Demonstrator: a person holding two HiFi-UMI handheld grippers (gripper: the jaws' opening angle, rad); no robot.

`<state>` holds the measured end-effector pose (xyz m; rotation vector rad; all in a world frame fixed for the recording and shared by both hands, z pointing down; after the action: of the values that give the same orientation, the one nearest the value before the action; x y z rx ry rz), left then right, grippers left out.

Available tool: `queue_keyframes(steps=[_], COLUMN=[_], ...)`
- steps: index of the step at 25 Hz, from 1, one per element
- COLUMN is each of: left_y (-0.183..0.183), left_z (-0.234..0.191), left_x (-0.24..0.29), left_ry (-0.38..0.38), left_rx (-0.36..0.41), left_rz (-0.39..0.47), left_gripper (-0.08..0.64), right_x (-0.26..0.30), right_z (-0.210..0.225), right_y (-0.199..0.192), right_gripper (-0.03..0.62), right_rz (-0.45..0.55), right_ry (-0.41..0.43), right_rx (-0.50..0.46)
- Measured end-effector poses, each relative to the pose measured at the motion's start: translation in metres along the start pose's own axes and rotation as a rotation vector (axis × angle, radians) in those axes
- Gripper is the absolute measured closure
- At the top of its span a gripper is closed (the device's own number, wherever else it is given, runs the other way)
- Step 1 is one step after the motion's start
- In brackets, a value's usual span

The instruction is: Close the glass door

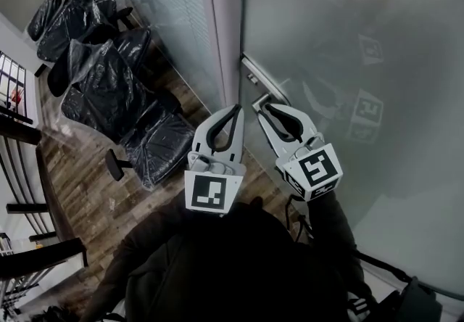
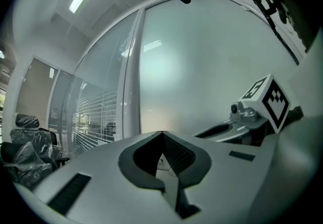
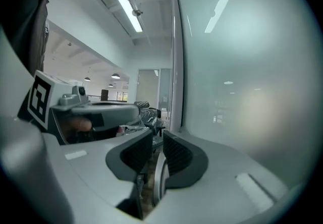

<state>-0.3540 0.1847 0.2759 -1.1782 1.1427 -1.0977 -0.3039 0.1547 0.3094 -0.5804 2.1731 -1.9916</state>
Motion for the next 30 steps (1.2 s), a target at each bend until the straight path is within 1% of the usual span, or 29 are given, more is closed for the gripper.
queue_keyframes(steps=[3,5,8,12,17,21,30], left_y=[0.003,0.006,0.003,-0.002,0.002,0.005,0.006], left_z=[-0.001,0.0,0.002,0.003,0.012,0.02,0.03], left_x=[-0.004,-0.007,-0.009,-0.01,-0.01,-0.008,-0.006], left_ry=[0.006,0.005,0.001,0.003,-0.012,-0.029,-0.055], left_rx=[-0.001,0.0,-0.004,-0.015,-0.021,-0.019,-0.007], left_rz=[0.006,0.01,0.006,-0.001,-0.005,0.0,0.002], left_gripper=[0.563,0.563,0.563,0.563,0.563,0.563,0.563], right_x=[-0.007,-0.012,-0.017,-0.019,-0.031,-0.038,-0.046], right_z=[-0.001,0.0,0.001,-0.005,-0.002,0.001,-0.001], right_y=[0.018,0.02,0.012,0.002,0.014,0.019,0.014], right_gripper=[0.528,0.53,0.589,0.591,0.591,0.591,0.592], right_rz=[0.04,0.049,0.05,0.053,0.091,0.108,0.088], right_ry=[-0.017,-0.041,-0.069,-0.067,-0.099,-0.109,-0.11], right_rx=[0.01,0.021,0.051,0.088,0.088,0.092,0.081])
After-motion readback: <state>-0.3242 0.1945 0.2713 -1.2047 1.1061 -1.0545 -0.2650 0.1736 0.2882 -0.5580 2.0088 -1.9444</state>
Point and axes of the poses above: the fingertips, and each gripper's own axes: x forward along the fingers, z to its right, y out of its top, the point moved 1 cm from there along -x, backward along the fingers, and after that the axes turned 3 degrees about -x, right-handed, at the moved point
